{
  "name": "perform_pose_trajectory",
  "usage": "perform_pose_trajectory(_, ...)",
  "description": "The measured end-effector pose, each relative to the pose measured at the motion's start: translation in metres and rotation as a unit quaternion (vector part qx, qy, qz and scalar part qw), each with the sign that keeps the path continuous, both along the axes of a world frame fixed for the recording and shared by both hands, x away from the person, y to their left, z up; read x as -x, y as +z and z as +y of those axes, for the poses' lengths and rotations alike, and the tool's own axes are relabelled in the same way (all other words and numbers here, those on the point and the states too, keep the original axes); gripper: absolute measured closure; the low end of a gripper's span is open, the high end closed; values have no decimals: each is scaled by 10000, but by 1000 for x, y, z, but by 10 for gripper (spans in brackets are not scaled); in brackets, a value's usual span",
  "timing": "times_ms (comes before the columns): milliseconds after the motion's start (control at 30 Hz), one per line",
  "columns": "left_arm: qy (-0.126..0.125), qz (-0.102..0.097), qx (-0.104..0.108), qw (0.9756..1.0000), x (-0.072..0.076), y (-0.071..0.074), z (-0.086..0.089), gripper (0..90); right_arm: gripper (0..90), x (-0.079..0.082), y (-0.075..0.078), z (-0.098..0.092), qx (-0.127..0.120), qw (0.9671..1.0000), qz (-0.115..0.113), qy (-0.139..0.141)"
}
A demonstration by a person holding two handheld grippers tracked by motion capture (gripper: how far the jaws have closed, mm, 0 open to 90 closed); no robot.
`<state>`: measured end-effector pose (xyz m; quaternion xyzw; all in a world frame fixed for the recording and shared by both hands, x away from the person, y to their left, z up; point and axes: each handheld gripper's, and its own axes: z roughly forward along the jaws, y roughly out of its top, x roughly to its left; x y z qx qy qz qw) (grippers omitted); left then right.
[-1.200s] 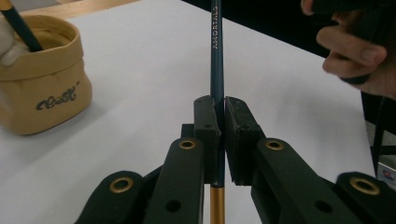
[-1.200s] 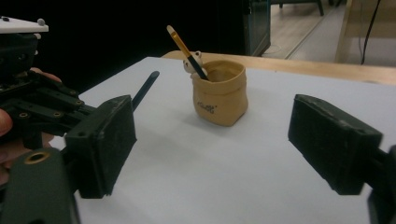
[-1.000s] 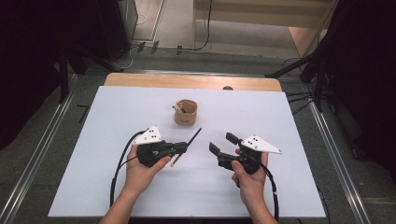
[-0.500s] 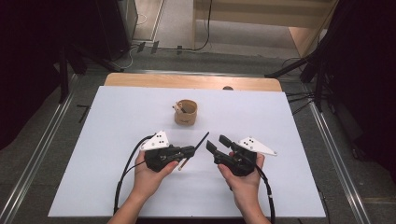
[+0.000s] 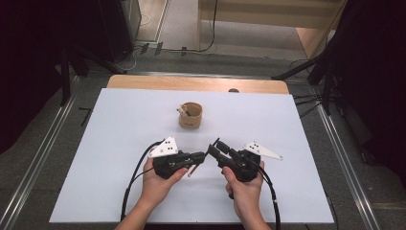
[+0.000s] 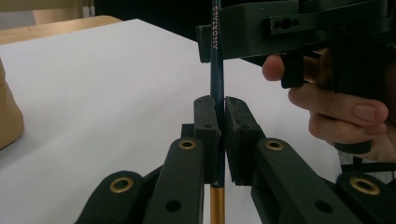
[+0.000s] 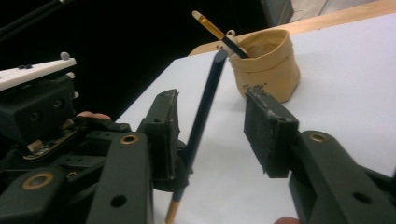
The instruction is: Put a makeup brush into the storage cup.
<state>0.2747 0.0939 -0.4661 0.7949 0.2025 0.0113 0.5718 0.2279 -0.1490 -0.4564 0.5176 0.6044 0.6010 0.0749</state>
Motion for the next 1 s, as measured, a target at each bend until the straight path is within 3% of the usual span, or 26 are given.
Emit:
perform_pose_trajectory(267, -105, -18, -37, 9999, 3, -2, -6, 847, 733, 0, -1, -1, -278, 9995, 2, 144)
perform_pose_trajectory(367, -124, -20, -2, 9999, 4, -2, -8, 847, 850, 0, -2, -2, -322, 9994, 4, 144)
perform_pose_trajectory(433, -179, 42, -22, 9998, 4, -3, -9, 845, 862, 0, -2, -3, -344, 9992, -41, 203)
perform_pose_trajectory(533, -173, 102, 70, 9998, 3, -4, -9, 830, 864, 3, 0, -1, -96, 9995, -207, 217)
perform_pose_trajectory(633, -205, 151, -4, 9997, 3, -5, -11, 726, 864, 5, 4, 0, 121, 9991, -346, 198)
perform_pose_trajectory(800, -209, 174, -301, 9992, 3, -9, -16, 712, 864, 8, 13, -1, 491, 9973, -537, 65)
perform_pose_trajectory(1000, -253, 191, -397, 9987, 5, -10, -21, 719, 864, 10, 21, -5, 672, 9950, -733, -10)
